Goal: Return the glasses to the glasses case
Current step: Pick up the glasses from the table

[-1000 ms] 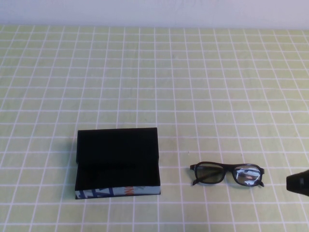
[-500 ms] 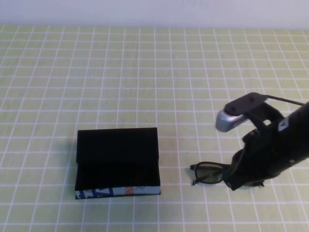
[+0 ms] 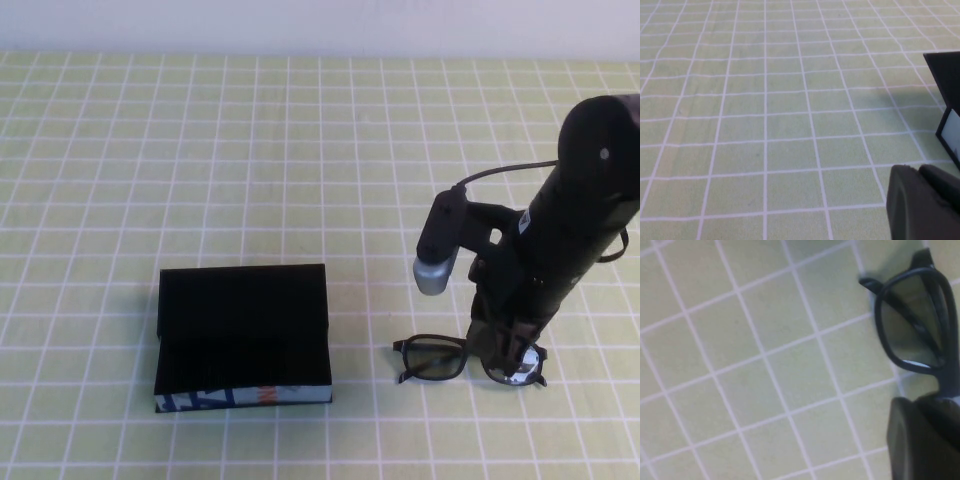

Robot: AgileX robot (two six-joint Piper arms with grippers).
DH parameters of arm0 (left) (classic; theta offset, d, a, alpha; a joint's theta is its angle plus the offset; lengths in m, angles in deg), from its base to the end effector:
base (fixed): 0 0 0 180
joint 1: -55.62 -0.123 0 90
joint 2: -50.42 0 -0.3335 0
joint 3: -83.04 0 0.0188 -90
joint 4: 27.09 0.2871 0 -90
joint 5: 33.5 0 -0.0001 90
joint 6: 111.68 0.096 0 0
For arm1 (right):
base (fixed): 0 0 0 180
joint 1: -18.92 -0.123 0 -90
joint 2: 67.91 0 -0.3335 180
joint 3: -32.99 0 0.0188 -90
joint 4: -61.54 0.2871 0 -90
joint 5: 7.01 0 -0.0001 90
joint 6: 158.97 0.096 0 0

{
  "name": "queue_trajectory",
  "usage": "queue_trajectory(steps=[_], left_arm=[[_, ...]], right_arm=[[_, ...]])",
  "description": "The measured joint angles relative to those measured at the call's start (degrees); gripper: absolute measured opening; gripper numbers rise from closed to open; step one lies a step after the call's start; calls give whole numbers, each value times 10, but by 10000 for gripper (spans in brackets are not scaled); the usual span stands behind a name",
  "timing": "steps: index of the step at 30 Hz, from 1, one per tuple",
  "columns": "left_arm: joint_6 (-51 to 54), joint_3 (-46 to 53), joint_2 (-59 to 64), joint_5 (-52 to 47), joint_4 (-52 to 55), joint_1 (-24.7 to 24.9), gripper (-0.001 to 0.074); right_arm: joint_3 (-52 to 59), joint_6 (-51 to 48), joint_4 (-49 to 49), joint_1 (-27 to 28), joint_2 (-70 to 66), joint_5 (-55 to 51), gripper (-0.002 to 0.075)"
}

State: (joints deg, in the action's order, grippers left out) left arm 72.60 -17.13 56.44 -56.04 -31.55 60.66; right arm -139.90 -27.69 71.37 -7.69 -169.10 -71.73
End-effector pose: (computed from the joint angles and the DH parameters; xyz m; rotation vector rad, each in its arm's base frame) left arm 0.0440 -0.0068 0.1672 0.1061 1.8885 -0.0863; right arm 0.3109 0.1723 0.2838 -1.7476 2.4202 0.1994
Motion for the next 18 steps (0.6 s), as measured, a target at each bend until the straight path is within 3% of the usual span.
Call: queue_trajectory(steps=[4, 11, 18], left_arm=[[0, 0, 0, 0, 0, 0, -3], [0, 0, 0, 0, 0, 0, -3], [0, 0, 0, 0, 0, 0, -3]], right_arm=[[-27, -28, -34, 5, -41, -20, 69], [-54, -87, -64, 5, -81, -24, 358], [-54, -132, -81, 5, -112, 17, 415]])
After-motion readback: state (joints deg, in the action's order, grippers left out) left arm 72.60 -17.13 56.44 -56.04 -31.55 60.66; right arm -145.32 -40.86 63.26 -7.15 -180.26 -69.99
